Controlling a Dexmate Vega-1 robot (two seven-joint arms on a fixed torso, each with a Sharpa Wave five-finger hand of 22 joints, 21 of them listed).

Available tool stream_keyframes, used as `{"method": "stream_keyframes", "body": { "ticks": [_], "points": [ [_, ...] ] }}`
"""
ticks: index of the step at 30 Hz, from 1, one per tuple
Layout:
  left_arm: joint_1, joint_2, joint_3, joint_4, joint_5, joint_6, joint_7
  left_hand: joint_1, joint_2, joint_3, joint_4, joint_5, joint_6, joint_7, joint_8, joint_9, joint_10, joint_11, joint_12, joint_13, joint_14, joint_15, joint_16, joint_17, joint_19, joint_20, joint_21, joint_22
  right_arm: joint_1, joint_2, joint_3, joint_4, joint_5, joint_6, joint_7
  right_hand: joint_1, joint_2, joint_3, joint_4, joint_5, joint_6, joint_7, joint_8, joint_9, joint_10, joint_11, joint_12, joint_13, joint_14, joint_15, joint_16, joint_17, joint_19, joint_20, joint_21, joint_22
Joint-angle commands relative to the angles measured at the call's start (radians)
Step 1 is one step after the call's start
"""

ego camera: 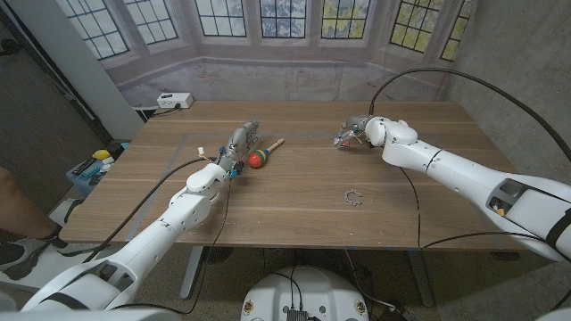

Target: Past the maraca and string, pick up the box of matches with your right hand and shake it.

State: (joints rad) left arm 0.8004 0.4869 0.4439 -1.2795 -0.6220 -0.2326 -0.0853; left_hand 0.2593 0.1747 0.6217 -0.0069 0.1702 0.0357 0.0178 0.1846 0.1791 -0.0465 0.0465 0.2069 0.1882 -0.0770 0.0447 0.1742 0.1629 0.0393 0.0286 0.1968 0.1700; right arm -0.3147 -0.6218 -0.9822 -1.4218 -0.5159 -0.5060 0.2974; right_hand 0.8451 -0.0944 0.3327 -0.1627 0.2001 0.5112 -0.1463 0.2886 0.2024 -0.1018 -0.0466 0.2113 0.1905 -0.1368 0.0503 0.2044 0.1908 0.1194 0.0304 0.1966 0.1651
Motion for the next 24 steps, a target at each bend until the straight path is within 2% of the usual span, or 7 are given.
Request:
{"method": "stream_keyframes", "body": {
  "ticks": [1,24],
  "points": [
    [0.001,0.003,0.0,0.001,-0.002,0.003,-0.002,0.014,0.0,0.001,-0.002,0.004,0.009,0.0,0.0,0.002,0.003,0.005,0.001,0.003,-0.003,0.007,0.001,0.003,0.008,0.003,-0.003,0.004,-0.005,-0.001,-0.007,0.004,-0.016,-0.011,-0.017,0.011,0.001,0.006,0.001,0.005,0.023,-0.002,0.009,0.005,0.015,-0.002,0.005,-0.001,0.014,0.001,0.008,0.0,0.015,0.001,0.006,0.005],
    [0.0,0.008,0.003,-0.007,-0.001,0.014,-0.005,0.015,0.001,0.0,-0.002,0.004,0.009,-0.001,0.0,0.002,0.002,0.006,0.0,0.003,-0.003,0.008,0.002,0.004,0.008,0.003,-0.003,0.004,-0.047,-0.002,0.003,-0.001,-0.036,-0.024,-0.098,0.025,-0.007,0.013,0.0,0.008,0.103,-0.012,0.029,0.006,0.079,-0.01,0.014,-0.001,0.06,-0.019,0.015,-0.001,0.056,-0.008,0.01,0.005]
  ]
}}
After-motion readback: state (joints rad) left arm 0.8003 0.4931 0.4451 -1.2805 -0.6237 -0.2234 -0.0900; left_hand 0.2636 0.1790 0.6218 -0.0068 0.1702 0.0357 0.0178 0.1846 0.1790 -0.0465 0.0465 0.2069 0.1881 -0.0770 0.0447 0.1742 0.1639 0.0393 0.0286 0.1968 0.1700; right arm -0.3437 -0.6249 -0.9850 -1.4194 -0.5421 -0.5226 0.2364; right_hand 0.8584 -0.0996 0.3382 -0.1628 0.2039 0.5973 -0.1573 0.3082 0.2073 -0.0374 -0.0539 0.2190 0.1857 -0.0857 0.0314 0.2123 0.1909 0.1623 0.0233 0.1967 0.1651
